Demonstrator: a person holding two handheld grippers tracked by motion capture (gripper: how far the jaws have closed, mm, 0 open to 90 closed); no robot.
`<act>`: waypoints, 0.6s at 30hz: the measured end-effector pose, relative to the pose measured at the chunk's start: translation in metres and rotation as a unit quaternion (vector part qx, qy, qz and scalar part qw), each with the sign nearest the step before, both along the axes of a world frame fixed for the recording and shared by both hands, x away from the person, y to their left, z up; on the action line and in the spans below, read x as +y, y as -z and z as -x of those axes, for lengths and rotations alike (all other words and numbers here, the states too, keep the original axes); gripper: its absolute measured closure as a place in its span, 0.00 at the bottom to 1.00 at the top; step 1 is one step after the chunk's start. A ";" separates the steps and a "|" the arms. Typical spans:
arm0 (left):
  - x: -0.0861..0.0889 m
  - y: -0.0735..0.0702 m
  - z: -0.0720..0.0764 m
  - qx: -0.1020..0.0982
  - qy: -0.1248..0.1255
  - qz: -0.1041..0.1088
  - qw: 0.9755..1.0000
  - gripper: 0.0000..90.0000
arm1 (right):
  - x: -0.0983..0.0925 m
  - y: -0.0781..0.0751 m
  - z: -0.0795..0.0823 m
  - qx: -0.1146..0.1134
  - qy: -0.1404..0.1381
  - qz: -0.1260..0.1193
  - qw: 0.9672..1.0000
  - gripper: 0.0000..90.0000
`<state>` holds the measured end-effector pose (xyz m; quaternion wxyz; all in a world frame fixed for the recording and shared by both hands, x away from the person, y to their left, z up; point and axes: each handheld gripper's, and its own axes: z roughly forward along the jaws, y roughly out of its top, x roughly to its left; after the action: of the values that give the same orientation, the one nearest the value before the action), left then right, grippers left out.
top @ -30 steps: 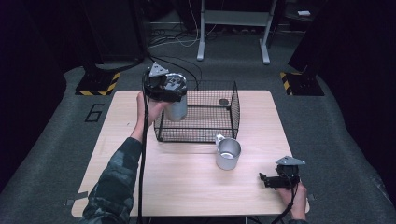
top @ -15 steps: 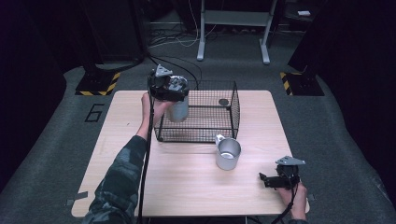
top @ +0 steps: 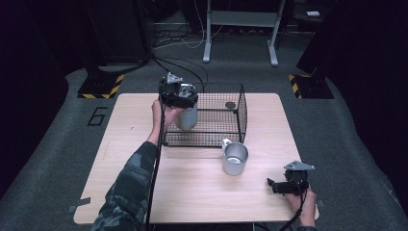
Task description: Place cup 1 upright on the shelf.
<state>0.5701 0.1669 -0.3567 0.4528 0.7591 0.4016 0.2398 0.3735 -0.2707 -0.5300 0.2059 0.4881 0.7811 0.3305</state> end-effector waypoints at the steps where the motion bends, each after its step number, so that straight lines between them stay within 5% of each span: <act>1: -0.001 0.002 -0.001 0.003 0.000 0.000 1.000 0.05 | 0.000 0.000 0.000 0.000 0.000 0.000 1.000 0.00; 18: -0.008 0.022 -0.005 0.015 -0.007 -0.006 1.000 0.05 | 0.000 0.000 0.000 0.000 -0.001 0.000 1.000 0.00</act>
<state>0.5755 0.1591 -0.3788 0.4407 0.7625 0.4121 0.2338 0.3733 -0.2706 -0.5299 0.2060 0.4875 0.7815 0.3304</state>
